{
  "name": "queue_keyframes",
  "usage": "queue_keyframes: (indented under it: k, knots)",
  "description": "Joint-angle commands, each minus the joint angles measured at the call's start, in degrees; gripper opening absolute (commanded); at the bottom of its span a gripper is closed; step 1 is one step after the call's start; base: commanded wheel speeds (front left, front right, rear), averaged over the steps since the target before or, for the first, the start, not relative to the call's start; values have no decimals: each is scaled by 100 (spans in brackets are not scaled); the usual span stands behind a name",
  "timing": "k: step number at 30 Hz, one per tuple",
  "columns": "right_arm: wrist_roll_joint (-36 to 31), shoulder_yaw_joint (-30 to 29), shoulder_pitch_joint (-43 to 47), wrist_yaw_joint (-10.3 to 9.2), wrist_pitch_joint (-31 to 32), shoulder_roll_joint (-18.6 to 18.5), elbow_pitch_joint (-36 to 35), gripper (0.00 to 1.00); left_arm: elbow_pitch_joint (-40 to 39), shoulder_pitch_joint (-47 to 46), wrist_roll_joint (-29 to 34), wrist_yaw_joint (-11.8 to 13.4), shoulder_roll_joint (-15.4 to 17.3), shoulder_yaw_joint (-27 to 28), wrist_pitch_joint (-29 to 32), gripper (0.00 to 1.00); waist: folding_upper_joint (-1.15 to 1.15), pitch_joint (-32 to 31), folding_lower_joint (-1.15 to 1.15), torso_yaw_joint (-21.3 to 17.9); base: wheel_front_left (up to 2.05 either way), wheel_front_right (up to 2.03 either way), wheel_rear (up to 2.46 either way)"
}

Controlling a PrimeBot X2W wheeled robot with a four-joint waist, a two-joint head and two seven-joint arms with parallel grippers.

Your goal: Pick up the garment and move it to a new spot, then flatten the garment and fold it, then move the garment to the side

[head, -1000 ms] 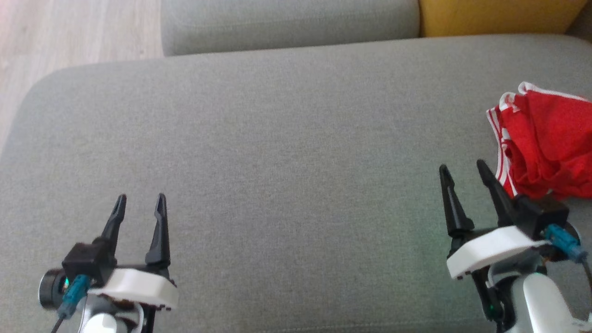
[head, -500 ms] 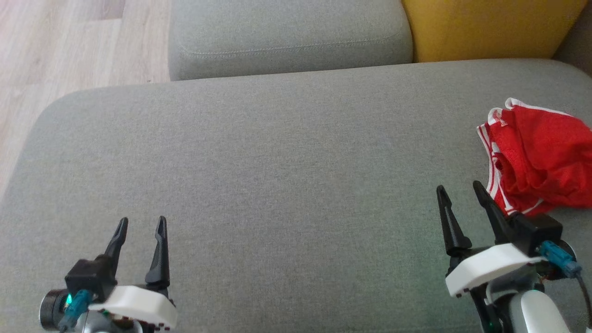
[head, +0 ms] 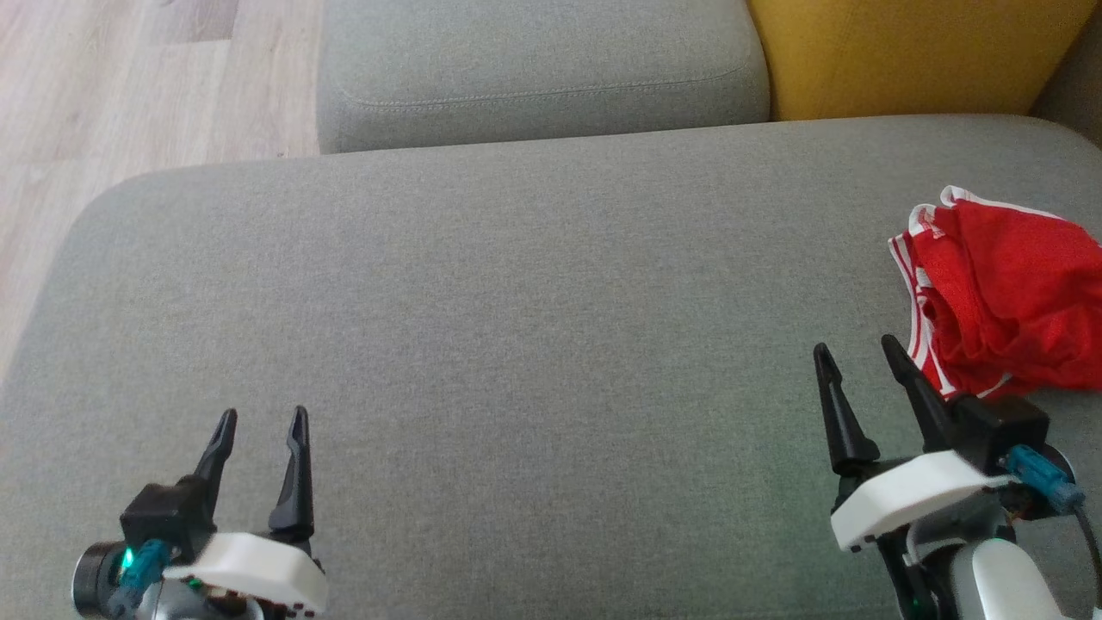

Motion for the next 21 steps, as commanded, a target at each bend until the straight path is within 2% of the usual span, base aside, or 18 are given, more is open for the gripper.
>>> queue_keyframes:
  k: [1, 21]
  knots:
    - [-32, 104, -111, -5, 6, -14, -242, 100, -150, -186, -47, 31, 101, 179, -21, 100, 0, 1, 0, -4, 0, 0, 0]
    - [10, 117, -93, -5, 91, -14, -305, 100, -77, -282, -81, 86, 149, 107, -97, 100, 0, 68, 0, 0, 0, 0, 0]
